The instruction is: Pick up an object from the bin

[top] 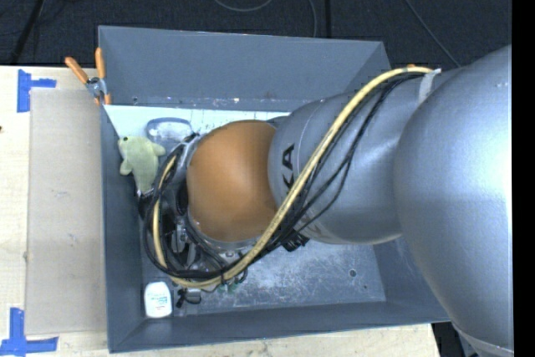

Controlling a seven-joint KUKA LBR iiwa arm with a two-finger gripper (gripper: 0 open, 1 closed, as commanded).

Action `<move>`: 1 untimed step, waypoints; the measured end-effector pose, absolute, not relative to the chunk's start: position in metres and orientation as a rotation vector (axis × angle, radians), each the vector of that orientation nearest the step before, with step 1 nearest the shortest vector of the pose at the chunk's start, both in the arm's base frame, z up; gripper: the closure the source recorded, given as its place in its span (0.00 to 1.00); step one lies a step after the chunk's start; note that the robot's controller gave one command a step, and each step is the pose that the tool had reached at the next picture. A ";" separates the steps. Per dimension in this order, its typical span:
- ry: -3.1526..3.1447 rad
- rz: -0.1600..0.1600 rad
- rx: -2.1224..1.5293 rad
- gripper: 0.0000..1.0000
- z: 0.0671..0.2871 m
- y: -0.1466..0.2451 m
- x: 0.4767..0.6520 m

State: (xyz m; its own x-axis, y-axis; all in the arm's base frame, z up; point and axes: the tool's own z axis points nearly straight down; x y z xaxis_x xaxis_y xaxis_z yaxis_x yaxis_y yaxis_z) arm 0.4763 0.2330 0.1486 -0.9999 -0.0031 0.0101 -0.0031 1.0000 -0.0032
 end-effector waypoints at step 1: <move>-3.139 0.002 -0.003 0.00 0.153 0.232 0.478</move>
Offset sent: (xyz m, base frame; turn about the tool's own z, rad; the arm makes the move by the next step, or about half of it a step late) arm 0.0073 -0.0112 -0.0786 0.5576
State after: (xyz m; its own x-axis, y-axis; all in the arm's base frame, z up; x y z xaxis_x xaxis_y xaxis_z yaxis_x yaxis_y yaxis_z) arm 0.4784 0.2318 0.1531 -1.0000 0.0020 0.0030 0.0020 1.0000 -0.0011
